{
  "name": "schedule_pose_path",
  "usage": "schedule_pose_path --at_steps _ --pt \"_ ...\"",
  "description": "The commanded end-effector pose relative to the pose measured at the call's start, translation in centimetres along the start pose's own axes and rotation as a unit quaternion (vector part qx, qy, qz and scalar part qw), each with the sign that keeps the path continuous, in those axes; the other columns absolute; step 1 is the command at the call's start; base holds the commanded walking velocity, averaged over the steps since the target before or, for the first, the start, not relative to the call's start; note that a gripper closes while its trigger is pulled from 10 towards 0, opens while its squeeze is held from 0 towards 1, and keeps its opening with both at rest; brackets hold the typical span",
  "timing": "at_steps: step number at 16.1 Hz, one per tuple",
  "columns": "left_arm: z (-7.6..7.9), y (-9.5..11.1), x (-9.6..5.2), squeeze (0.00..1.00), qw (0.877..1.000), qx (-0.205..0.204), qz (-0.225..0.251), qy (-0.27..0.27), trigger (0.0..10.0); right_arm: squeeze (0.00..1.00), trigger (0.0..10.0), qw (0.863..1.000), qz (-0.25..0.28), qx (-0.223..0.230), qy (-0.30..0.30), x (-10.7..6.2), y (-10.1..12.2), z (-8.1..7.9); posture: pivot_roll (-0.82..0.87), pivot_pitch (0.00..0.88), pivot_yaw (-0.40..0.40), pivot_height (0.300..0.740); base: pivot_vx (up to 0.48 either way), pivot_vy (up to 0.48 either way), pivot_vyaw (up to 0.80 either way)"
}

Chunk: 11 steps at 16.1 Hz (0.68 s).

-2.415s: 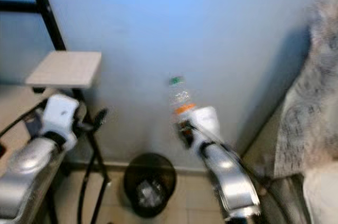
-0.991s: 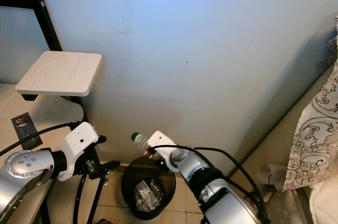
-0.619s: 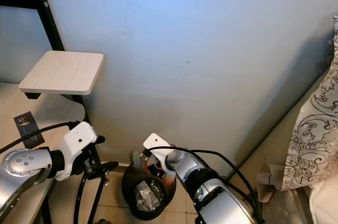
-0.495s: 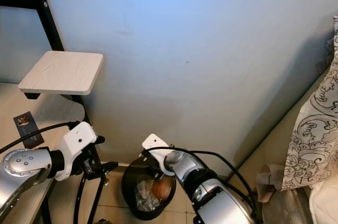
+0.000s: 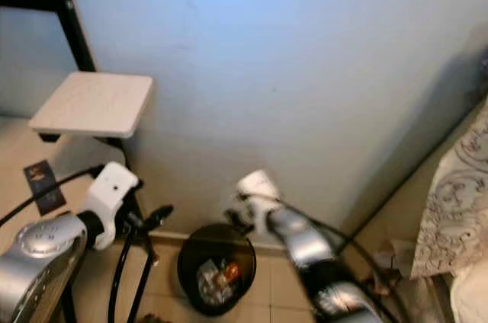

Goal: Clean up the room

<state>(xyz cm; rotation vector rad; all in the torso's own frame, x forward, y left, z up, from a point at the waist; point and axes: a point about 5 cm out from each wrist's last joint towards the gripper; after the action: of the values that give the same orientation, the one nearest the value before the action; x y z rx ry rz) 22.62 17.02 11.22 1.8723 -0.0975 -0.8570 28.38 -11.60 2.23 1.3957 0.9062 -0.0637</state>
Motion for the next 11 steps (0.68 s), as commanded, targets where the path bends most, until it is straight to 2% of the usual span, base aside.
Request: schedule_pose_path --at_steps 1,2,4,6,8,9,10,11 --pt "0.5 0.0 -0.1 0.00 1.000 -0.004 0.001 -0.005 10.0 0.00 10.0 0.999 0.028 0.018 0.000 -1.3 1.1 0.3 -0.04 0.000 -0.048 0.740 0.000 0.000 0.00" --pt "1.0 0.1 -0.2 0.00 1.000 -0.010 0.011 0.000 10.0 0.00 10.0 0.998 0.050 0.028 -0.015 -3.6 1.6 1.0 -0.06 0.000 -0.033 0.740 0.000 0.000 0.00" --pt "0.8 0.4 -0.4 0.00 0.998 -0.035 0.024 0.040 10.0 0.00 10.0 0.996 0.073 0.033 -0.050 -6.0 2.4 1.5 -0.08 0.000 -0.022 0.740 0.000 0.000 0.00" --pt "0.5 0.9 -0.6 0.00 0.995 -0.035 0.031 0.086 10.0 0.00 10.0 0.984 0.111 0.088 -0.107 -7.0 2.9 1.7 -0.09 0.000 -0.015 0.740 0.000 0.000 0.00" --pt "0.1 1.5 -0.6 0.00 0.988 -0.025 0.049 0.141 10.0 0.00 10.0 0.981 0.141 0.082 -0.106 -8.1 3.0 0.6 -0.09 0.000 -0.027 0.740 0.000 0.000 0.00" --pt "0.0 1.7 -0.7 0.00 0.986 -0.035 0.059 0.150 10.0 0.00 10.0 0.980 0.134 0.098 -0.107 -8.2 2.9 0.4 -0.09 0.000 -0.028 0.740 0.000 0.000 0.00" --pt "-0.5 2.1 -0.9 0.00 0.979 -0.047 0.080 0.181 10.0 0.00 10.0 0.972 0.145 0.137 -0.128 -8.5 2.9 0.3 -0.09 0.000 -0.026 0.740 0.000 0.000 -0.79" --pt "-0.5 2.1 -0.9 0.00 0.978 -0.049 0.081 0.188 10.0 0.00 10.0 0.971 0.146 0.137 -0.133 -8.5 3.0 0.2 -0.09 0.000 -0.028 0.740 0.000 0.000 -0.79"
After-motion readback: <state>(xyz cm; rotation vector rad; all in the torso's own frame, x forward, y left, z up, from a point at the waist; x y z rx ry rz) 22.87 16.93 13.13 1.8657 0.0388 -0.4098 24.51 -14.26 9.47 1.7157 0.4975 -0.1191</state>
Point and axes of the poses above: a point about 5 cm out from each wrist's last joint towards the gripper, its own x axis pointing out of the wrist towards the gripper, its own y axis along the axis of the wrist's last joint, z = x × y, and after that the axes turned 7 degrees about x, right-handed
